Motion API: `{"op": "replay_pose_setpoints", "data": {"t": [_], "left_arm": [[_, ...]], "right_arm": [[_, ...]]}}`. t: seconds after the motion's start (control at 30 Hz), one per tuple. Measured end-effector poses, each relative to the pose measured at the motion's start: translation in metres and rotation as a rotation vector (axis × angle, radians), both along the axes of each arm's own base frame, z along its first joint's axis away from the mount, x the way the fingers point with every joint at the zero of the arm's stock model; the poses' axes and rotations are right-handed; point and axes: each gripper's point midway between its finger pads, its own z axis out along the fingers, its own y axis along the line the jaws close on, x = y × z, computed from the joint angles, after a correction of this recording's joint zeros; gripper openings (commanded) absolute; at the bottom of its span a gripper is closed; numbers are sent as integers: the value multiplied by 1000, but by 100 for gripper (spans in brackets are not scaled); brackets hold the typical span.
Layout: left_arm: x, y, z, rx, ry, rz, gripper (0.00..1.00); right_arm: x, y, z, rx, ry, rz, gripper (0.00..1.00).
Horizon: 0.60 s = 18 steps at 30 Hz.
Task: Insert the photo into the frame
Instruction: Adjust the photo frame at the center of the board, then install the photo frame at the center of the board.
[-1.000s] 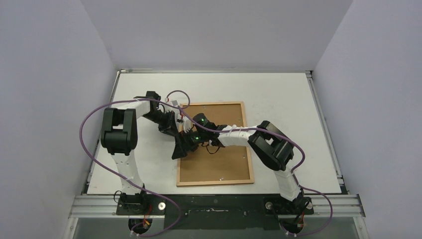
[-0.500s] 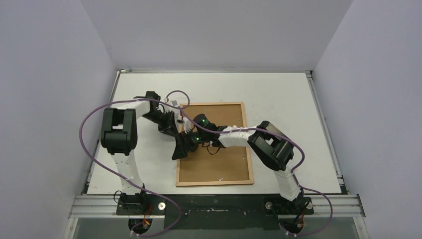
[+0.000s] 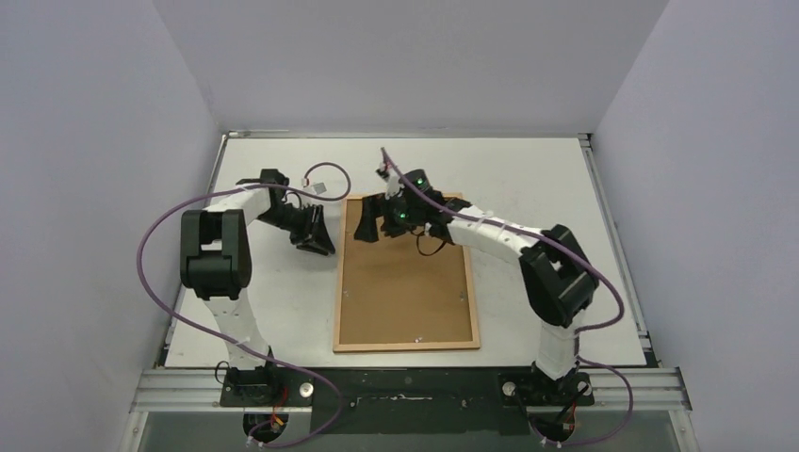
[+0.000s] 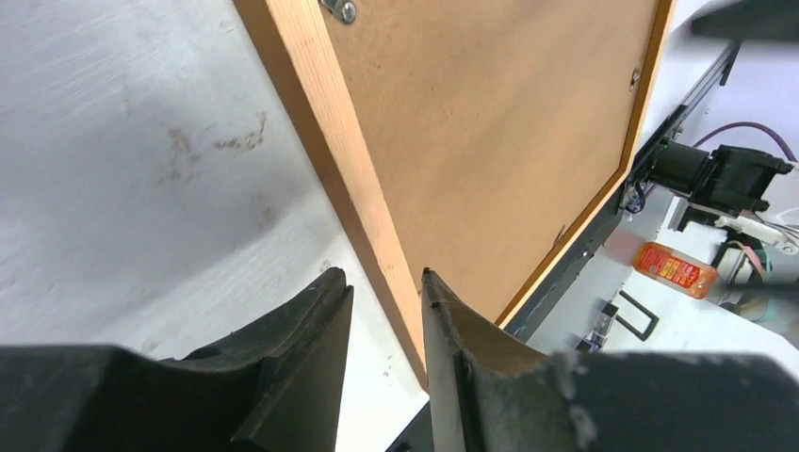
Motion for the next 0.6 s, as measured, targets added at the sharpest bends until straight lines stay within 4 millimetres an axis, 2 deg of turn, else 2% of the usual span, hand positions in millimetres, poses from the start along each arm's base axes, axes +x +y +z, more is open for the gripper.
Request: {"op": "replay_pose_setpoints", "data": {"t": [0.1,0.2,0.27,0.33,0.37,0.4,0.47,0.53,0.6], "left_arm": [[-1,13,10,-3,-57,-33,32],[-3,25,7,38,-112,-85,28],[-10,30,-2,83,-139,-140,26],[-21,31,-12,125,-148,-200,24],[-27,31,-17,143,-151,-230,23],[-32,30,-20,157,-153,-259,23],[-40,29,-24,176,-159,-303,21],[-44,28,-25,183,-170,-327,21],[-45,28,-24,181,-178,-331,20]], "right_arm": [[41,-52,39,-17,-91,-196,90],[77,-127,63,-52,-153,-444,90],[94,-178,59,-96,-157,-594,90],[104,-222,38,-159,-121,-709,90],[105,-237,23,-191,-90,-745,90],[103,-247,9,-221,-55,-767,90],[93,-252,-14,-267,-4,-768,94],[80,-239,-25,-294,21,-721,98],[69,-210,-23,-273,2,-625,98]]}}
